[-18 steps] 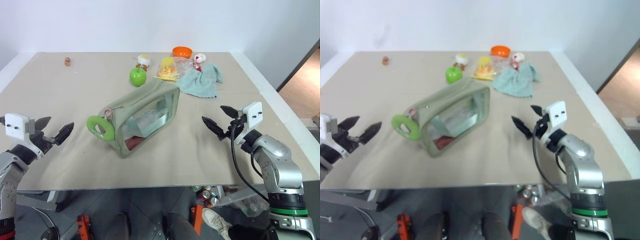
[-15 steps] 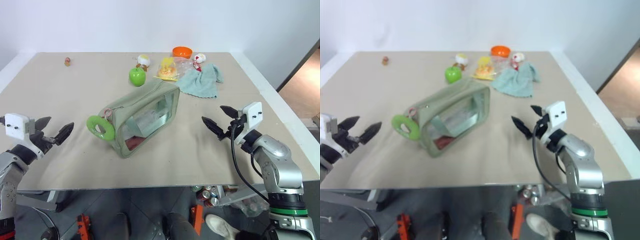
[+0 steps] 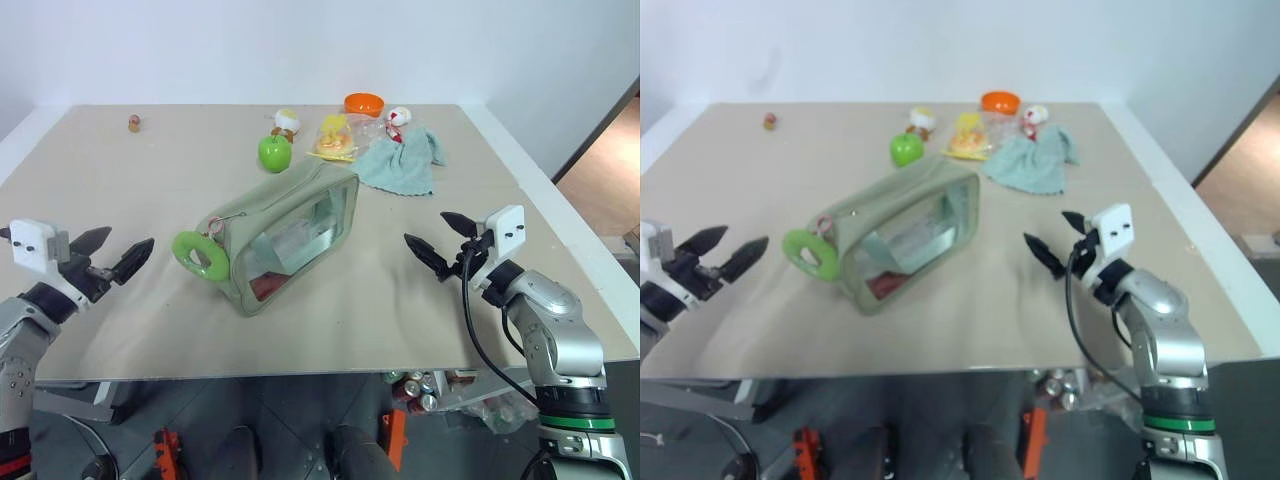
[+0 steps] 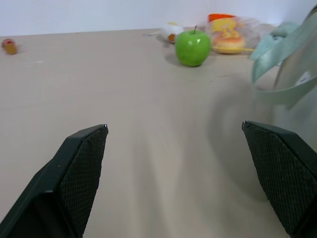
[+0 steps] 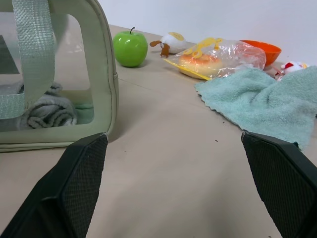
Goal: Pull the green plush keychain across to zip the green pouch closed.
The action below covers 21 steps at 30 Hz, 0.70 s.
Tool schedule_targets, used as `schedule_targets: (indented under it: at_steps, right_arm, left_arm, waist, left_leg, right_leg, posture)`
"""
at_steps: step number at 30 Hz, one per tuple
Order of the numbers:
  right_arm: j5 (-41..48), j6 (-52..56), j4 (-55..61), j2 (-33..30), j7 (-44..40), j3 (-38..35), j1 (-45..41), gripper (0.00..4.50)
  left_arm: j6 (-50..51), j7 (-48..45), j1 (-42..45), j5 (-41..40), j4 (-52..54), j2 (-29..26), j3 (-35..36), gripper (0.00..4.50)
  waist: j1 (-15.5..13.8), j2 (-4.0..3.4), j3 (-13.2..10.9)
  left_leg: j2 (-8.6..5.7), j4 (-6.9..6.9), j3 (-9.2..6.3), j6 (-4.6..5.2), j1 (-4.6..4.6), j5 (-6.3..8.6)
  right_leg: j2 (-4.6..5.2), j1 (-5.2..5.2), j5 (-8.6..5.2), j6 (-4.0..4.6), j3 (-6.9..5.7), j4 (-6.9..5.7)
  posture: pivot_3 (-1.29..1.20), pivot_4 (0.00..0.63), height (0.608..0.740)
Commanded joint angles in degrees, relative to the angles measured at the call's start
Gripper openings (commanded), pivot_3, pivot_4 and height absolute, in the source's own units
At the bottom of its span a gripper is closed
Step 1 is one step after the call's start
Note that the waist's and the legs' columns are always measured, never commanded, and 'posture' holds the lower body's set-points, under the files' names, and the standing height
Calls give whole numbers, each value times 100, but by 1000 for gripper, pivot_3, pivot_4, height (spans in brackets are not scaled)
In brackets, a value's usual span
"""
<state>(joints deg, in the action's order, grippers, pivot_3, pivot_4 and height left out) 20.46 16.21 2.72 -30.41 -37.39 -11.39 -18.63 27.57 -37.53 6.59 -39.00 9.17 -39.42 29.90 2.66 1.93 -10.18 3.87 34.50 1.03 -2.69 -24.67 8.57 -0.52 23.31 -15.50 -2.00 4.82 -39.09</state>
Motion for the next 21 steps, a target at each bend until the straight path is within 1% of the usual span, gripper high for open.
schedule_targets:
  at_steps: [1, 4, 6, 8, 10, 13, 15, 16, 18, 21]
  right_arm:
    - [96, 8, 99, -77, -75, -31, -195, 4481]
    - [253, 220, 152, -171, -307, 52, -494, 4481]
    - [429, 462, 205, -275, -592, 152, -848, 4481]
    - [575, 669, 145, -421, -985, 334, -1355, 4481]
    - [565, 638, -140, -525, -1453, 567, -1914, 4481]
    - [359, 282, -1050, -489, -2190, 966, -2930, 4481]
    - [24, -309, -2064, -261, -2763, 1361, -3798, 4481]
    - [-95, -535, -2486, -161, -2950, 1485, -4100, 4481]
    - [-383, -1123, -3393, 33, -3246, 1664, -4576, 4481]
    - [-709, -1848, -4556, 237, -3522, 1780, -5021, 4481]
  left_arm:
    - [457, -401, 537, -812, 518, -621, 351, 4500]
    - [1114, -809, 856, -1575, 792, -1109, 255, 4500]
    - [1537, -1025, 1054, -1977, 897, -1426, 113, 4500]
    - [1758, -1231, 1138, -2115, 967, -1615, -74, 4500]
    - [1876, -1377, 1202, -2186, 991, -1690, -249, 4500]
    - [1941, -1488, 1408, -2193, 985, -1639, -560, 4500]
    - [1884, -1543, 1507, -2094, 1022, -1538, -812, 4500]
    - [1859, -1548, 1542, -2049, 1038, -1503, -894, 4500]
    - [1801, -1546, 1596, -1966, 1083, -1443, -988, 4500]
    - [1777, -1402, 1663, -1919, 1180, -1323, -1024, 4500]
  waist:
    - [0, 3, 0]
    - [2, 1, -1]
    - [16, -1, -2]
    - [47, -11, -9]
    - [57, -21, -13]
    - [65, -21, -14]
    - [69, -20, -14]
    - [83, -21, -14]
    - [84, -19, -14]
    - [60, -18, -14]
  left_leg:
    - [1, 0, -2, 0, -1, 0]
    - [0, 1, 2, 0, -1, 0]
    - [-1, 0, 8, 0, -2, 0]
    - [0, -1, 14, 0, 2, 1]
    - [1, -6, 13, 0, 5, 1]
    - [5, -8, 3, 0, 7, 1]
    - [5, -7, -1, 1, 4, 0]
    - [5, -5, 1, 1, 5, 1]
    - [4, -5, 1, 1, 2, 1]
    - [4, -6, -3, 0, -5, 8]
  right_leg:
    - [-1, 0, 1, 1, -1, 0]
    - [1, 0, 0, -2, 2, 0]
    - [3, 2, 0, -6, 6, 2]
    - [1, 3, -1, -5, 11, 1]
    - [-3, 5, 0, -2, 12, 0]
    - [-11, 4, -4, 9, 2, -3]
    - [-12, 6, -3, 10, -1, -3]
    - [-11, 5, -3, 10, 1, -3]
    - [-11, 7, -3, 9, 0, -2]
    - [-8, 7, -5, 20, -4, -1]
  posture:
    - [0, 150, 740]
    - [0, 150, 740]
    - [0, 150, 740]
    - [0, 150, 740]
    - [0, 150, 740]
    - [0, 150, 740]
    - [0, 150, 740]
    - [0, 150, 740]
    - [0, 150, 740]
    - [0, 150, 740]
